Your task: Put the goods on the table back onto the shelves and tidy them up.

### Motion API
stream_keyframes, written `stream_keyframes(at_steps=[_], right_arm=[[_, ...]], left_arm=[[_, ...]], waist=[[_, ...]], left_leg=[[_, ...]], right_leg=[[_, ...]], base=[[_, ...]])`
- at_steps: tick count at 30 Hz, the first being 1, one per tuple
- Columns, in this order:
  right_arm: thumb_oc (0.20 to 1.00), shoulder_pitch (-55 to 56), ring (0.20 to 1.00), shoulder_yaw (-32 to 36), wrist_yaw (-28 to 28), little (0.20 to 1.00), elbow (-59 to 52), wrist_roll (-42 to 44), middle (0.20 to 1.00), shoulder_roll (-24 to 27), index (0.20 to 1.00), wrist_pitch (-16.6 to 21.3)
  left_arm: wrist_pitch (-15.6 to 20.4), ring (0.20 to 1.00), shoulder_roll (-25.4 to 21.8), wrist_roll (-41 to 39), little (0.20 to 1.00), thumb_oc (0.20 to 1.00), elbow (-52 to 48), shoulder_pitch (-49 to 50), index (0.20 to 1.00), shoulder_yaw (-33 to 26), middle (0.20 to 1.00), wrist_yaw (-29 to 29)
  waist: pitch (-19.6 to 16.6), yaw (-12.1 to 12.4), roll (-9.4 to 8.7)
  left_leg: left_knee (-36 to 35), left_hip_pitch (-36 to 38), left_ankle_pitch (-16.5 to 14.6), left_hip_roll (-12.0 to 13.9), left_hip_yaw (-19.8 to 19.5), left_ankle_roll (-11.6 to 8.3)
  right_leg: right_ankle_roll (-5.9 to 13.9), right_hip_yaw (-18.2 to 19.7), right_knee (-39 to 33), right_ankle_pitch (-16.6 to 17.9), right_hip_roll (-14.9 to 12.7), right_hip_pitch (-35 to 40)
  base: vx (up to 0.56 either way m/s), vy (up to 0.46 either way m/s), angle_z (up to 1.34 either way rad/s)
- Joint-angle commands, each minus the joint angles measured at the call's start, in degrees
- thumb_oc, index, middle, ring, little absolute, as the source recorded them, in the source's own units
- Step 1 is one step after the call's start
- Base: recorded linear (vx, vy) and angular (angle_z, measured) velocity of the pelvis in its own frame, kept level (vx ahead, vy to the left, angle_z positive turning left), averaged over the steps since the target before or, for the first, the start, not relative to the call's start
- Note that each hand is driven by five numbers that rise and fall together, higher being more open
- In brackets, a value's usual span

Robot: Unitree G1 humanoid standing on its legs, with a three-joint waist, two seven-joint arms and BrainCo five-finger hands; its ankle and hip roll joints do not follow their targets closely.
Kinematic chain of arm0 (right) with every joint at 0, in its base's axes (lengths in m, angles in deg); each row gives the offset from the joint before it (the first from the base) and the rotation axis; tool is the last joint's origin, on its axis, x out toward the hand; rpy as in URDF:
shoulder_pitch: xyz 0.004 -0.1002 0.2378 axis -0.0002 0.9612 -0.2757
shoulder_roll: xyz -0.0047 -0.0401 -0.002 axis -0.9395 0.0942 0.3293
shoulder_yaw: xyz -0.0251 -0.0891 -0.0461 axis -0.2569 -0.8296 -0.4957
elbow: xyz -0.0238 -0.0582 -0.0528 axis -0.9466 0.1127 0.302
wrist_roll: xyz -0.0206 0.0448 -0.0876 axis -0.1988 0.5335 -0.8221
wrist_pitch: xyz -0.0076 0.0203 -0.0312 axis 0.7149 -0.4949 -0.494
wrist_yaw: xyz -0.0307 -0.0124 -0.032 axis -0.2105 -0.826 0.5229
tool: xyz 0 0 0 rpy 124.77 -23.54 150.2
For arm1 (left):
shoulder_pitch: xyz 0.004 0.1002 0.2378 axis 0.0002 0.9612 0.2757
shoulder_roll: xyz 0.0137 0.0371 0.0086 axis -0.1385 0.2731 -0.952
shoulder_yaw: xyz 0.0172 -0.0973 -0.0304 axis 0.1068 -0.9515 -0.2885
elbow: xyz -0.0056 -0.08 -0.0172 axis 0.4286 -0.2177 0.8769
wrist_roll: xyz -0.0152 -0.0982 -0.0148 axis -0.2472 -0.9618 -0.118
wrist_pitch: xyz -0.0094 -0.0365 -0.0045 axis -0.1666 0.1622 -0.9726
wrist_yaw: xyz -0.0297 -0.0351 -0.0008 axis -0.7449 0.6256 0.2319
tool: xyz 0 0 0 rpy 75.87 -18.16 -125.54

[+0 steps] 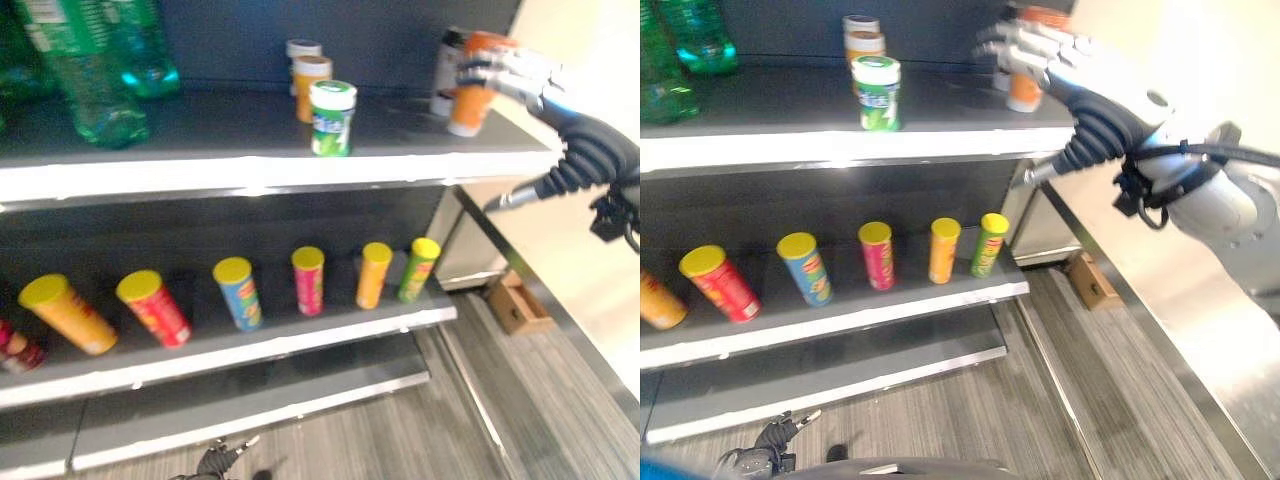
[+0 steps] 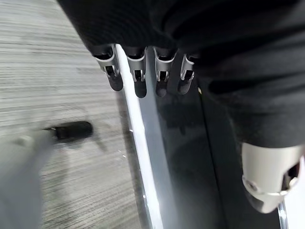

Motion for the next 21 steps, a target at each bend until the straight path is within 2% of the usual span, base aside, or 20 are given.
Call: stream_keyframes(at_steps=[1,5,9,11,15,16,17,18,19,21], right_arm=[[1.0,-5.0,1.0,-0.5,-2.6,1.0,2.8,8.8,1.0,-0.2,1.0,0.8],[1.0,3.7,1.0,3.4,-5.7,1.0,0.7,11.6,1.0,-3.3,1.0,0.9],[1.0,9.1,1.0,2.4,-9.8,1.0,-1.0,15.7,1.0,-5.5,1.0,0.5],[1.0,13.3,1.0,1.1,-13.8,1.0,-2.3,21.1,1.0,-8.4,1.0,-0.6],[1.0,20.1,1.0,-1.1,-18.2,1.0,-0.5,25.3,1.0,-12.0,1.0,-3.3],[1.0,23.6,1.0,-3.6,-20.7,1.0,1.6,26.5,1.0,-14.6,1.0,-5.1],[1.0,27.7,1.0,-5.0,-22.4,1.0,6.7,27.8,1.0,-19.6,1.0,-7.9],[1.0,32.2,1.0,-7.8,-23.7,1.0,19.7,25.1,1.0,-27.7,1.0,-10.4],[1.0,32.7,1.0,-8.5,-23.6,1.0,23.6,24.0,1.0,-30.4,1.0,-11.0],[1.0,31.1,1.0,-9.0,-18.1,1.0,43.8,19.6,1.0,-41.2,1.0,-10.5]], left_arm=[[1.8,1.0,-2.0,2.6,1.0,1.0,0.6,-4.3,1.0,0.8,1.0,-0.5],[2.1,1.0,-1.2,3.5,1.0,1.0,0.8,-4.0,1.0,1.6,1.0,-1.3],[2.3,1.0,-0.6,4.3,1.0,1.0,0.6,-4.5,1.0,2.2,1.0,-1.9],[2.3,1.0,-0.5,4.6,1.0,1.0,0.4,-4.9,1.0,2.5,1.0,-2.2],[2.3,1.0,-0.4,5.2,1.0,1.0,0.1,-4.8,1.0,2.6,1.0,-2.7],[2.2,1.0,-0.2,5.5,1.0,1.0,-0.6,-4.6,1.0,2.8,1.0,-3.3],[2.0,1.0,-0.1,6.0,1.0,1.0,-1.2,-4.7,1.0,3.3,1.0,-3.5],[1.8,1.0,-0.3,7.2,1.0,1.0,-3.7,-2.8,1.0,5.1,1.0,-5.8],[1.7,1.0,-0.4,7.6,1.0,1.0,-4.3,-2.4,1.0,5.8,1.0,-5.9],[1.7,1.0,-0.2,7.7,1.0,1.0,-4.7,-1.8,1.0,7.3,1.0,-6.1]], waist=[[1.7,2.4,-0.83],[1.8,1.3,-0.67],[2.1,0.1,-0.78],[2.4,0.2,-1.06],[2.8,1.0,-0.99],[3.0,1.4,-0.77],[3.5,1.7,-0.34],[3.9,2.5,0.47],[4.1,2.7,0.75],[4.4,3.3,1.34]], left_leg=[[0.7,9.5,-11.9,0.6,3.8,0.62],[0.6,9.8,-12.2,0.1,5.0,1.12],[0.6,10.1,-12.4,-0.6,5.9,1.66],[0.6,9.8,-12.3,-0.9,5.5,1.73],[0.6,9.2,-12.1,-1.1,4.4,1.71],[0.7,8.9,-11.9,-1.2,4.0,1.68],[0.8,8.4,-11.7,-1.3,3.5,1.65],[0.9,8.1,-11.7,-1.7,2.6,1.63],[1.0,7.9,-11.7,-1.8,2.3,1.66],[1.2,8.1,-11.9,-1.9,1.8,1.84]], right_leg=[[-0.55,-1.5,1.7,2.8,-0.3,-5.2],[-0.17,0.0,1.8,3.6,-0.7,-6.2],[0.33,1.2,1.8,4.4,-1.1,-7.1],[0.39,0.7,1.8,4.4,-1.5,-6.9],[0.33,-0.6,1.7,4.2,-2.0,-6.4],[0.27,-1.2,1.7,4.0,-2.1,-6.1],[0.23,-1.8,1.8,3.8,-2.3,-6.0],[0.26,-3.0,1.8,3.2,-2.7,-5.1],[0.28,-3.3,1.9,3.0,-2.8,-5.0],[0.23,-3.9,1.9,3.0,-3.0,-4.3]], base=[[-0.02,0.071,-0.4],[-0.02,0.064,-0.28],[-0.04,0.063,-0.16],[-0.05,0.032,-0.06],[-0.02,0.004,0.08],[-0.04,0.008,0.28],[-0.04,0.015,0.42],[-0.03,0.02,0.53],[-0.01,0.017,0.46],[0.0,-0.003,0.24]])
